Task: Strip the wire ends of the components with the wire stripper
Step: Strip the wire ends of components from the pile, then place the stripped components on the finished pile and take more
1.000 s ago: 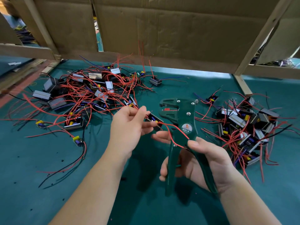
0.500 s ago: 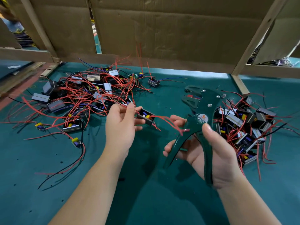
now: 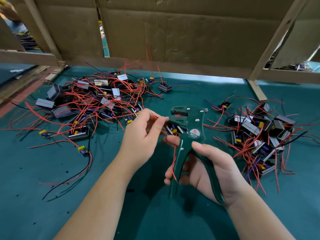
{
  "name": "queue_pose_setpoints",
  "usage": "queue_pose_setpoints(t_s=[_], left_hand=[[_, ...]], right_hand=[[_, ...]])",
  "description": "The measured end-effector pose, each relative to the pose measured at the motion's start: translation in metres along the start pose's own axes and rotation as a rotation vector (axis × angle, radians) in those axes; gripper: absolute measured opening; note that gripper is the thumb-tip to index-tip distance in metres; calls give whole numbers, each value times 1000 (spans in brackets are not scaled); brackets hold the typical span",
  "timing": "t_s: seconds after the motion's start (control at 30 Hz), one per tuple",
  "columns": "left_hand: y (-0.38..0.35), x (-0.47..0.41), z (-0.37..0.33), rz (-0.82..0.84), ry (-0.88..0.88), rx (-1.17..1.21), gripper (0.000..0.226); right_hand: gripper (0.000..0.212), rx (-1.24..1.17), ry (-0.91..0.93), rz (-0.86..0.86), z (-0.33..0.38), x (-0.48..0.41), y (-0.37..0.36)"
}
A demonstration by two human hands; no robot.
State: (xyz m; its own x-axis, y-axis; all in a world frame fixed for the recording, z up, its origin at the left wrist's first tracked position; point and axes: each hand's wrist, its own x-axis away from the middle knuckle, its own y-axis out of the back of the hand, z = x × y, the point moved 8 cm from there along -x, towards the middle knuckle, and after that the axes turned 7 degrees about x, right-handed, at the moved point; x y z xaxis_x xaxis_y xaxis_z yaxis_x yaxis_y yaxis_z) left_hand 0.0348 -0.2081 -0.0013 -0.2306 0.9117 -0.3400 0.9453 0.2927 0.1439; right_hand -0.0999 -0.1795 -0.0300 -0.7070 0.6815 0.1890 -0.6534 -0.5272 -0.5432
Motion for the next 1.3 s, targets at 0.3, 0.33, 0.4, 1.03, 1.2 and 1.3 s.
queue_pose_setpoints(t_s=[0.3,0.33,0.4,1.03,1.2,1.3], left_hand=[[43,-6,0,-282,8,-147,42],[46,-7,2,-289,26,-178,46],[49,-8,10,-268,79,-284,45],[85,-8,41,-231,394,-703,38],[79,-10,37,-219,338,-679,35],[80,-9,34,-255,334,-576,33]], right_hand=[[45,70,362,-566,42,15,64],[47,37,329,-572,39,14,66],[50,2,299,-563,35,13,65],[53,-104,218,-316,20,-14,40],[19,-107,281,-400,36,-14,56],[23,-52,312,-490,40,-9,69]])
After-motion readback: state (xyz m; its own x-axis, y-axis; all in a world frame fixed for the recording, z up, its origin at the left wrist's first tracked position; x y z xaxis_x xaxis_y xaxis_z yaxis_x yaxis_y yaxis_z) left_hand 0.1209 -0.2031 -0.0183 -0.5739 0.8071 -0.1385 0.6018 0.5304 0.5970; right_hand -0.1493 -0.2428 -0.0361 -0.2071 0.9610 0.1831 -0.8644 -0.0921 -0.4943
